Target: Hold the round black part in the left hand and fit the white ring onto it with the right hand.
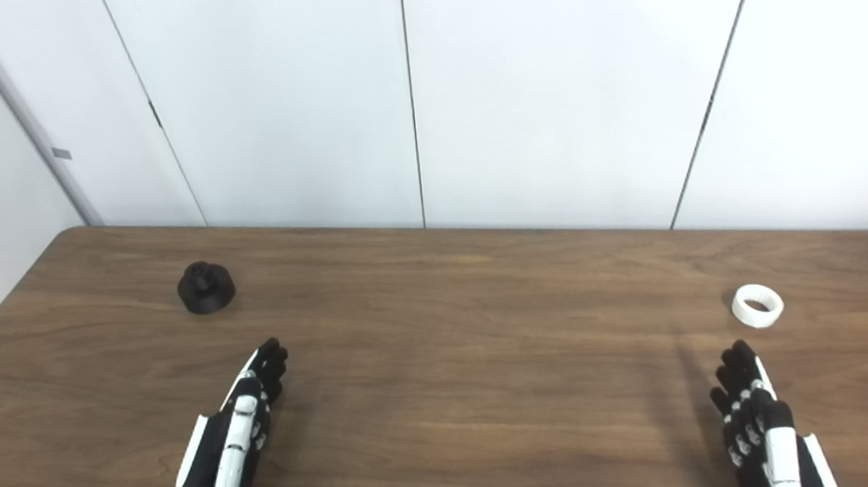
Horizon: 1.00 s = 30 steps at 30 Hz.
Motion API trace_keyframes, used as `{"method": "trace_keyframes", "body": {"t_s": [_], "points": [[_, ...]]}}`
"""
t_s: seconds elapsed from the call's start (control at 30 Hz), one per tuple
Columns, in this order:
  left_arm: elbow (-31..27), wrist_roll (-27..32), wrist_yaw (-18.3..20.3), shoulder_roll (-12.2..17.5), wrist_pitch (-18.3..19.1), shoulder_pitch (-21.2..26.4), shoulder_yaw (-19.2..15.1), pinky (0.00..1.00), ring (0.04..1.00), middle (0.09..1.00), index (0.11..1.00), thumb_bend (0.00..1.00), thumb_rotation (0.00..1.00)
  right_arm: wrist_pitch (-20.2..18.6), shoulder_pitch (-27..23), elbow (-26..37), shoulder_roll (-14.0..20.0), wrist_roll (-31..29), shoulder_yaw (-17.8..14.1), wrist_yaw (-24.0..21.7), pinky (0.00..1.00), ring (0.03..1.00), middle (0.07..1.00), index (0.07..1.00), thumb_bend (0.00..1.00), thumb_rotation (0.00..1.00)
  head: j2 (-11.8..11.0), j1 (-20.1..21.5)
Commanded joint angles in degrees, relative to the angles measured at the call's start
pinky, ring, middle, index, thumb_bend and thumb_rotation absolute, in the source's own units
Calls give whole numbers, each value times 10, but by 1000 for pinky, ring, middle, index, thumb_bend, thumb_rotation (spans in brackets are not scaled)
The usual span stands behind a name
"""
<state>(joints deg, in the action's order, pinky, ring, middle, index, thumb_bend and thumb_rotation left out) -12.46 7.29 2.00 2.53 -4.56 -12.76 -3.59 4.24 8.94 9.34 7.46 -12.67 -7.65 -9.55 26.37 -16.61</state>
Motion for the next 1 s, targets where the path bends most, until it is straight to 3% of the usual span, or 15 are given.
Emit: {"method": "trace_keyframes", "body": {"t_s": [0.0, 0.17, 0.3, 0.37, 0.63, 0.8, 0.97], "points": [[4, -10, -3, -12, -13, -36, 6, 1000, 973, 945, 952, 395, 821, 12, 28, -37, 5, -1, 1, -5, 1000, 1000, 995, 1000, 499, 1000, 3, 3], [-21, -65, -12, -3, 31, -40, 19, 1000, 976, 950, 962, 463, 786, 5, 27, -34, 6, -5, -2, -4, 1000, 1000, 991, 1000, 494, 1000, 10, 10], [-48, -95, -19, -4, 52, -38, 24, 976, 967, 952, 965, 505, 495, -8, 28, -21, 6, -4, -4, 2, 1000, 994, 977, 986, 485, 1000, 15, 15], [-66, -129, -29, -3, 73, -31, 24, 951, 957, 946, 958, 523, 442, -7, 28, -22, 6, -4, -5, 2, 1000, 989, 974, 982, 472, 1000, 15, 15], [-105, -250, -79, 4, 135, 27, -1, 842, 848, 840, 865, 766, 164, -13, 24, -24, 3, -8, -9, 3, 1000, 983, 978, 983, 518, 1000, 19, 17], [-106, -318, -90, 24, 182, 59, -19, 886, 867, 839, 858, 827, 219, -18, 24, -21, -1, -4, -11, 8, 995, 970, 967, 971, 515, 1000, 19, 17], [-105, -344, -77, 44, 244, 93, -35, 820, 848, 841, 856, 846, 232, -18, 24, -23, -2, -7, -11, 8, 1000, 974, 961, 966, 538, 1000, 23, 17]]}}
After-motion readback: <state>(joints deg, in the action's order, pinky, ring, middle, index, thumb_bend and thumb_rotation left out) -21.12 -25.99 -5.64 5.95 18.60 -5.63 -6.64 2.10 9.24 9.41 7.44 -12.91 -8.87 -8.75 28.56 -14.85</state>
